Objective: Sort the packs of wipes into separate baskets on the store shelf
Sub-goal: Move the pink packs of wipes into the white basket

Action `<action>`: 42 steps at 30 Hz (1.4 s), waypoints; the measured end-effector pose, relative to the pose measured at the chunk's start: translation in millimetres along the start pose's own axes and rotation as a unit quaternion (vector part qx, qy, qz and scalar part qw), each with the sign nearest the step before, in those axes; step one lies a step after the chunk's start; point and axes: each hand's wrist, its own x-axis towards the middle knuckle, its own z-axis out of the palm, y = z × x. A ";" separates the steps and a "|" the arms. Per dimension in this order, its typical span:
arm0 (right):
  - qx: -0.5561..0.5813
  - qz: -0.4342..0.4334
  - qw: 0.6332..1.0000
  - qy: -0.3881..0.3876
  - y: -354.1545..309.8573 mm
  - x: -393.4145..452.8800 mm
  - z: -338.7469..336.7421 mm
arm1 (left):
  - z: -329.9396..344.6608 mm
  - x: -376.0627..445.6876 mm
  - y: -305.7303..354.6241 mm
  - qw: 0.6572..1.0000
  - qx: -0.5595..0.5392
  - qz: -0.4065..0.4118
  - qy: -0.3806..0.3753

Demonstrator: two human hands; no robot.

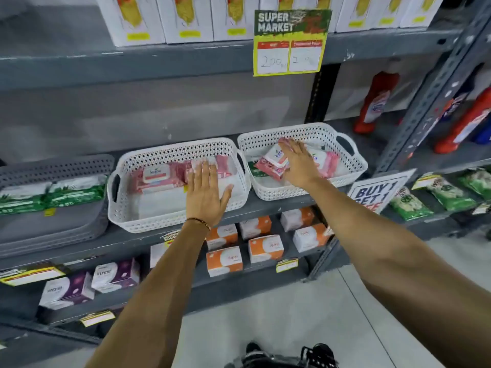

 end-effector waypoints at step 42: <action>-0.021 -0.054 0.997 -0.042 -172.5 46.6 30.3 | -29.0 -67.3 -158.9 0.991 0.021 -0.128 0.001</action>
